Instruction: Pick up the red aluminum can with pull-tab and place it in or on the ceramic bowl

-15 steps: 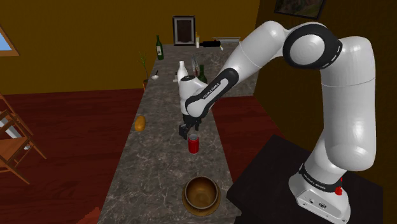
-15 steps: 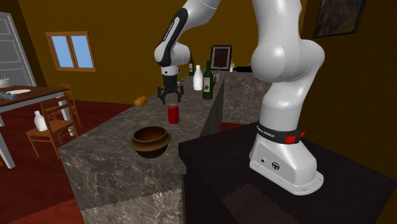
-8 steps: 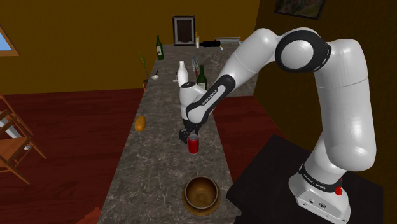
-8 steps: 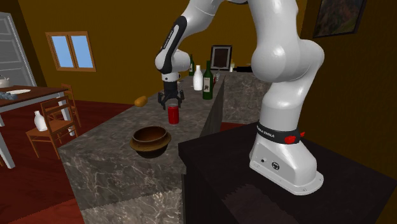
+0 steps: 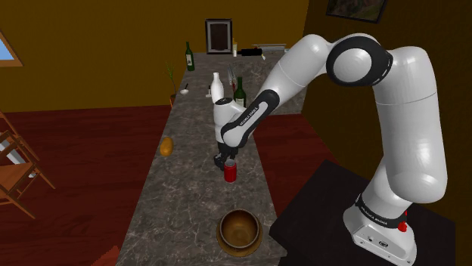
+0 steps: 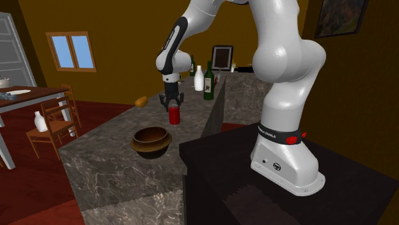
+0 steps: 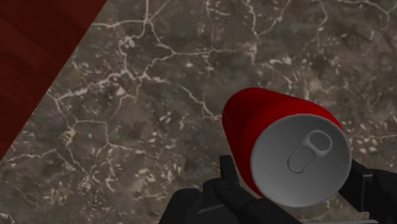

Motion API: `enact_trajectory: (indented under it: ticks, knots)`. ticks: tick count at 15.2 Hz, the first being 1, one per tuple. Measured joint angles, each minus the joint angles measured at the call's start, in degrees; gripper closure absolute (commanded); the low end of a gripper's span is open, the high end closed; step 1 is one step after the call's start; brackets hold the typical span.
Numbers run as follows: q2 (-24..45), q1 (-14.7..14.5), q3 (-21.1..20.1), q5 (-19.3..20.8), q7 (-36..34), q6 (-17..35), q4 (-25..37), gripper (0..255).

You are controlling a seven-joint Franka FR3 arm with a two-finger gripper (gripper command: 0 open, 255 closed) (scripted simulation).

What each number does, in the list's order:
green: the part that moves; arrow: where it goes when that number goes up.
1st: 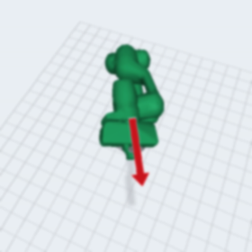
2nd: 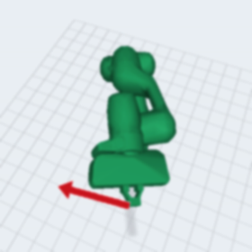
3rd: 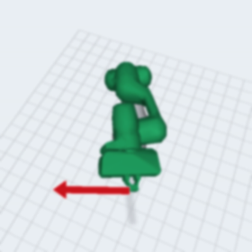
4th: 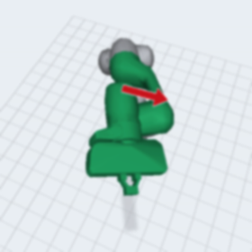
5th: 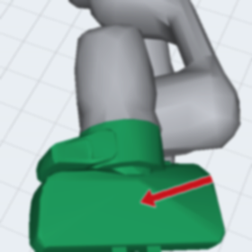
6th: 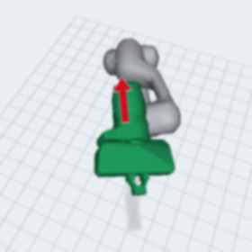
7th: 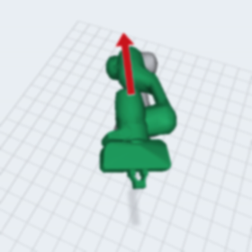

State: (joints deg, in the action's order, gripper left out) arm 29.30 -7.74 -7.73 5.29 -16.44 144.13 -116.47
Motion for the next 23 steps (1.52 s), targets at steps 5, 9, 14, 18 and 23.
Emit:
enact_trajectory:
  ticks: [5,9,14,18,23]
  knots:
    - [-0.1,0.02,0.04,0.02,-0.02,0.01,0.0,255]
    - [-0.09,0.02,0.04,0.02,-0.01,0.0,0.02,255]
    - [-2.59,0.21,-0.4,-0.5,0.23,-2.4,-0.2,255]
    - [-4.98,0.51,-0.71,-1.0,0.59,-4.55,-0.41,255]
    - [-7.74,0.79,-1.06,-1.61,0.99,-7.61,-0.09,255]
